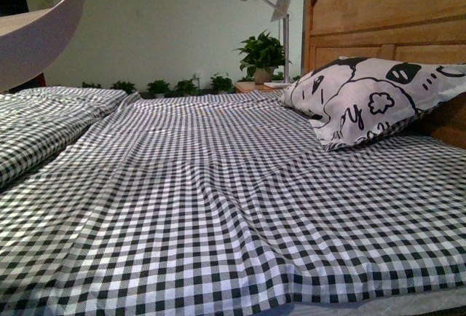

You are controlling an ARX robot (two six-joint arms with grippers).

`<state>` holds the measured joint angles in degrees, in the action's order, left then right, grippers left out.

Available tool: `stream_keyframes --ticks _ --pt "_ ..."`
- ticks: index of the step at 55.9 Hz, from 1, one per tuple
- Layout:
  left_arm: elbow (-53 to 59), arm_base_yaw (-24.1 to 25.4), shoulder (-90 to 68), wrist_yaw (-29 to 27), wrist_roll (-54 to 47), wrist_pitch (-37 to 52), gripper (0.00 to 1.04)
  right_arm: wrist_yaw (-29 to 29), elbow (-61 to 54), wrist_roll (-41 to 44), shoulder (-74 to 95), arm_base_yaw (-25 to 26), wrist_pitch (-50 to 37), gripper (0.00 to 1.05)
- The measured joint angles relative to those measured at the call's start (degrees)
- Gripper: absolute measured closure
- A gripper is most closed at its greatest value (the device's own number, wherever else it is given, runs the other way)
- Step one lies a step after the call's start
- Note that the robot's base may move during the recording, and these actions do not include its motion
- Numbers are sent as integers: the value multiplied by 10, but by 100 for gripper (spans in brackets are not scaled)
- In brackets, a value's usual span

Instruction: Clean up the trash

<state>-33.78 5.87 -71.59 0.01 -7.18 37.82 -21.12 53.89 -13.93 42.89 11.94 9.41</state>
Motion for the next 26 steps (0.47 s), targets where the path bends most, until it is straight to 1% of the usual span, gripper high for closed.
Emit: stream_keyframes --ticks 26 --pt "0 0 0 0 0 0 76 0 0 0 0 0 0 84"
